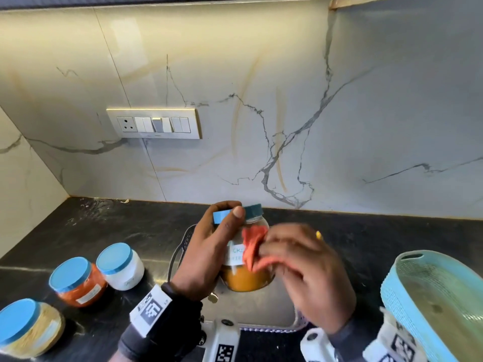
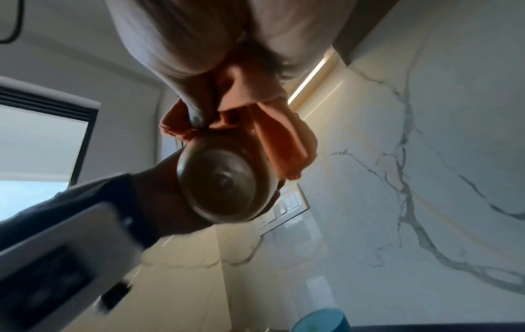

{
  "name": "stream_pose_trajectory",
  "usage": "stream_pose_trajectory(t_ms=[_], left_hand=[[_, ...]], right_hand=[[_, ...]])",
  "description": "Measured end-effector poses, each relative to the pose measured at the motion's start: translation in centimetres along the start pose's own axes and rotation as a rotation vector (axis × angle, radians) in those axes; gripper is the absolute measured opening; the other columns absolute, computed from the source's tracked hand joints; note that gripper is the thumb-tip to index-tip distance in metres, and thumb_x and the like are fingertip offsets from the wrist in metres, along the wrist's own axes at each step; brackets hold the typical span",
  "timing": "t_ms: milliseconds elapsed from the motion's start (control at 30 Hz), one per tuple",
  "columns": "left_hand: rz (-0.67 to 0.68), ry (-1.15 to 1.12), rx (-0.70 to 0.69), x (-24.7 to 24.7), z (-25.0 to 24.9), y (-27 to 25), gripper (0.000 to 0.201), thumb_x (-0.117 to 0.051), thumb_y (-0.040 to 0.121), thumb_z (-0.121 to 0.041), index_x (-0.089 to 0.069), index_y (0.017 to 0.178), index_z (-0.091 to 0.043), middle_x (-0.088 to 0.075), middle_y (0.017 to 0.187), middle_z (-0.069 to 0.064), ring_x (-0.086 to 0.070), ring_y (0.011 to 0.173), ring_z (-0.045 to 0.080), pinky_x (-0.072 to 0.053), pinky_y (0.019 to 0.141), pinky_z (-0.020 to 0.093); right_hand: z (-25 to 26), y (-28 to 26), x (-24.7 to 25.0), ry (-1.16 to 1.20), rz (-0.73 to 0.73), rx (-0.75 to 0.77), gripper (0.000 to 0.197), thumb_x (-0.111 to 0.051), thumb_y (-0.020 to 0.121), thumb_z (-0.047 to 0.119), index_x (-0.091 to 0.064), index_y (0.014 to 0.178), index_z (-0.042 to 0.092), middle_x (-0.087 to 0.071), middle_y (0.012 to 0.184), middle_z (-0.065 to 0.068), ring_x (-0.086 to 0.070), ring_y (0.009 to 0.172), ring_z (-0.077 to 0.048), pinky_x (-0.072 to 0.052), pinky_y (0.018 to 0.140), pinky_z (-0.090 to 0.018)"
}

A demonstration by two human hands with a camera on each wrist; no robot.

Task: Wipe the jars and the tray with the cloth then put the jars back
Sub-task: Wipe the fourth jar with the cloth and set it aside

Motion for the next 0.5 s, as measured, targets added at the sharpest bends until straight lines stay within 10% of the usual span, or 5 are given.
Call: stream_pose_trajectory(t_ms=[133, 333, 500], left_hand=[[0.027, 0.028, -0.027, -0.8, 0.0, 0.0, 0.068, -0.073, 0.076, -0.051, -0.059, 0.125, -0.006, -0.074, 0.113, 0.018, -0.072, 0.105, 0.036, -0.058, 0.092, 0.051], [-0.027, -0.076, -0.019, 0.2, -1.2, 0.9, 0.075, -0.071, 0.077, -0.054, -0.059, 0.128, 0.000, -0.069, 0.114, 0.033, -0.069, 0.099, 0.044, -0.056, 0.086, 0.049], [0.026, -0.068, 0.016, -1.0, -0.7, 0.2, 0.075, -0.070, 0.080, -0.051, -0.055, 0.133, 0.000, -0.065, 0.122, 0.035, -0.059, 0.115, 0.057, -0.046, 0.101, 0.071]], right_hand=[[-1.8, 2.5, 1.5, 0.174, -0.114, -0.176, 0.013, -0.069, 0.089, 0.004, -0.074, 0.097, 0.013, -0.067, 0.104, 0.001, -0.066, 0.104, -0.014, -0.055, 0.089, -0.034], [0.7, -0.3, 0.3, 0.053, -0.053, -0.038, 0.015, -0.064, 0.089, 0.005, -0.076, 0.096, 0.009, -0.065, 0.110, 0.001, -0.064, 0.107, -0.015, -0.051, 0.091, -0.029], [-2.2, 1.9, 1.5, 0.286, -0.179, -0.201, 0.015, -0.063, 0.093, 0.012, -0.070, 0.104, 0.019, -0.068, 0.108, 0.000, -0.068, 0.103, -0.023, -0.056, 0.084, -0.048]])
Point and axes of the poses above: each hand's wrist, its own y-axis towards the middle knuckle, its own x-axis out of the back of the hand, z = x × y, the point moved 5 cm from there along y, towards the middle knuckle
